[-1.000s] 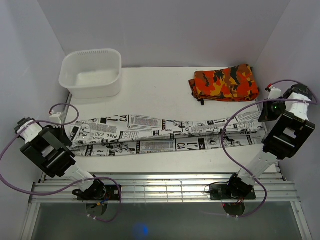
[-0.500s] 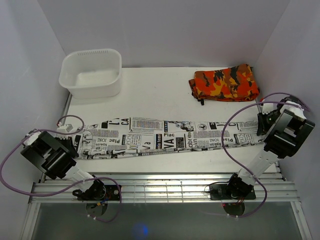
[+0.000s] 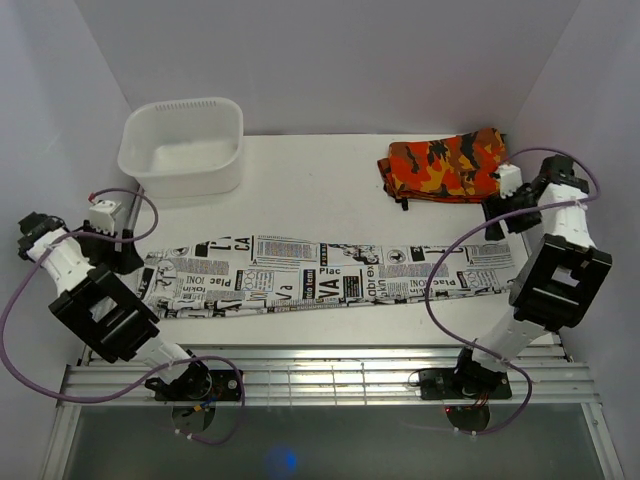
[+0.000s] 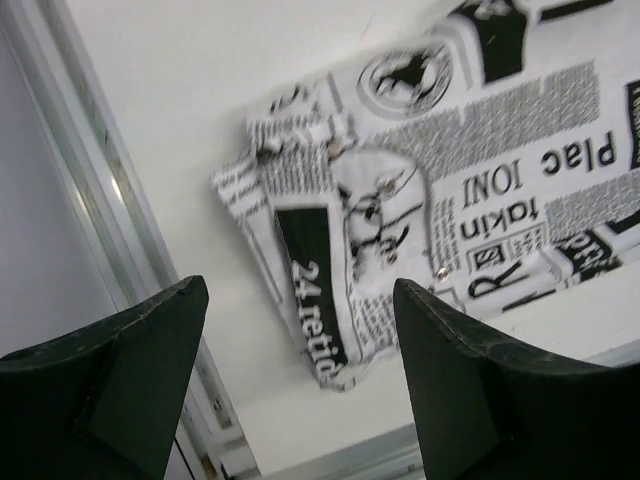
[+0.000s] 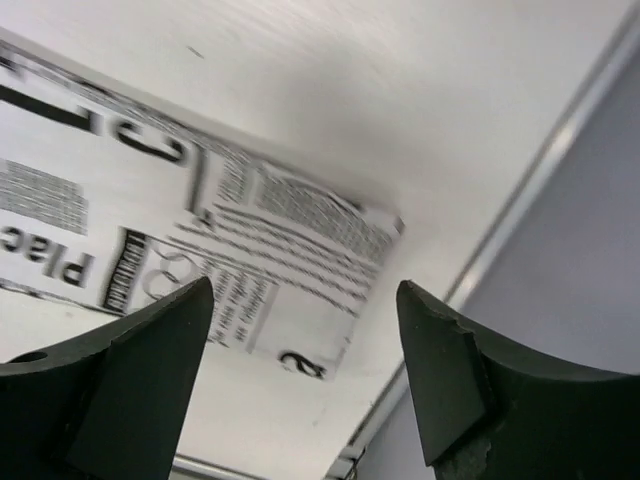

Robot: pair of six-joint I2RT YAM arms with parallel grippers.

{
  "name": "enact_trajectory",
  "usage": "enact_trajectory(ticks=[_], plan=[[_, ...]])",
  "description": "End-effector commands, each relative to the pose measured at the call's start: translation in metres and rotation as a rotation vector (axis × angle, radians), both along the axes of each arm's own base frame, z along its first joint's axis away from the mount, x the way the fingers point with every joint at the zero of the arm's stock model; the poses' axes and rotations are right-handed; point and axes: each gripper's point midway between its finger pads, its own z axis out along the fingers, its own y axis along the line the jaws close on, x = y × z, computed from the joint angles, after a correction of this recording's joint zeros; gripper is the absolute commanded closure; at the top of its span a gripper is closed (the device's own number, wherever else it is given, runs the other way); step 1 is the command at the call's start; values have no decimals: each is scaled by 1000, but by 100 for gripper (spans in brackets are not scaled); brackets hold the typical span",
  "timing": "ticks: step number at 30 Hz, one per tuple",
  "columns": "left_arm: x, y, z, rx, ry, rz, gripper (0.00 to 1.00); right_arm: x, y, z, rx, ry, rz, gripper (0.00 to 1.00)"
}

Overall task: Fold and stack the trousers
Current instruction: Fold the trousers

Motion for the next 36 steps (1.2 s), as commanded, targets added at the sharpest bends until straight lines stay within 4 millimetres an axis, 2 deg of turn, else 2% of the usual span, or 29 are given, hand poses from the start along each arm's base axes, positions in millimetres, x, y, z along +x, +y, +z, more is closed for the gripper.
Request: enact_trajectory(ticks=[1, 3, 4, 6, 7, 8, 9, 10, 11, 12, 15, 18, 19, 23, 27, 28, 29, 30, 31, 32, 33, 34, 35, 36], plan=[[41, -37, 40, -14, -161, -106, 14, 17, 88, 34, 114, -83, 210, 22], [66, -46, 39, -57, -189, -112, 13, 19, 132, 40, 214, -98, 292, 30], [76, -48, 37, -77, -194, -109, 14, 22, 166, 40, 258, -104, 369, 32], [99, -54, 28, -148, -181, -93, 14, 18, 202, 35, 310, -78, 422, 39], [106, -55, 23, -164, -170, -86, 14, 13, 235, 28, 327, -54, 493, 41], [112, -54, 17, -176, -158, -72, 15, 16, 251, 23, 325, -64, 526, 45], [121, -53, 14, -186, -157, -45, 15, 11, 263, 15, 332, -43, 547, 47], [125, -52, 3, -207, -138, -39, 15, 4, 287, 4, 329, -13, 601, 48], [130, -52, -1, -205, -138, -42, 16, 7, 296, -3, 312, -20, 621, 50], [133, -56, -7, -200, -122, -52, 16, -2, 313, -11, 308, 0, 663, 51], [132, -70, -34, -177, -60, -114, 16, -11, 333, -42, 294, 70, 694, 55], [120, -88, -59, -176, 7, -186, 17, -23, 334, -68, 262, 118, 694, 57], [114, -93, -66, -174, 19, -224, 17, -34, 327, -84, 242, 162, 681, 57], [96, -115, -78, -233, 57, -308, 22, -53, 318, -104, 227, 209, 670, 61], [85, -141, -85, -255, 78, -398, 33, -58, 322, -96, 234, 194, 694, 62], [83, -144, -85, -256, 79, -414, 40, -58, 327, -88, 249, 187, 709, 62], [81, -149, -83, -261, 61, -449, 56, -56, 332, -80, 268, 174, 718, 61], [77, -153, -83, -268, 49, -461, 63, -43, 339, -65, 283, 130, 722, 61], [78, -154, -73, -251, 11, -473, 72, -36, 346, -49, 302, 89, 731, 60], [78, -156, -68, -236, -24, -492, 95, -30, 354, -34, 340, 57, 745, 59], [73, -161, -67, -237, -58, -514, 100, -14, 364, -8, 362, -18, 749, 59], [73, -163, -50, -196, -125, -526, 100, -7, 373, 6, 398, -54, 754, 56], [71, -165, -43, -170, -167, -543, 100, 5, 382, 20, 424, -112, 757, 48], [75, -166, -36, -131, -235, -563, 100, 11, 389, 33, 453, -136, 757, 46]])
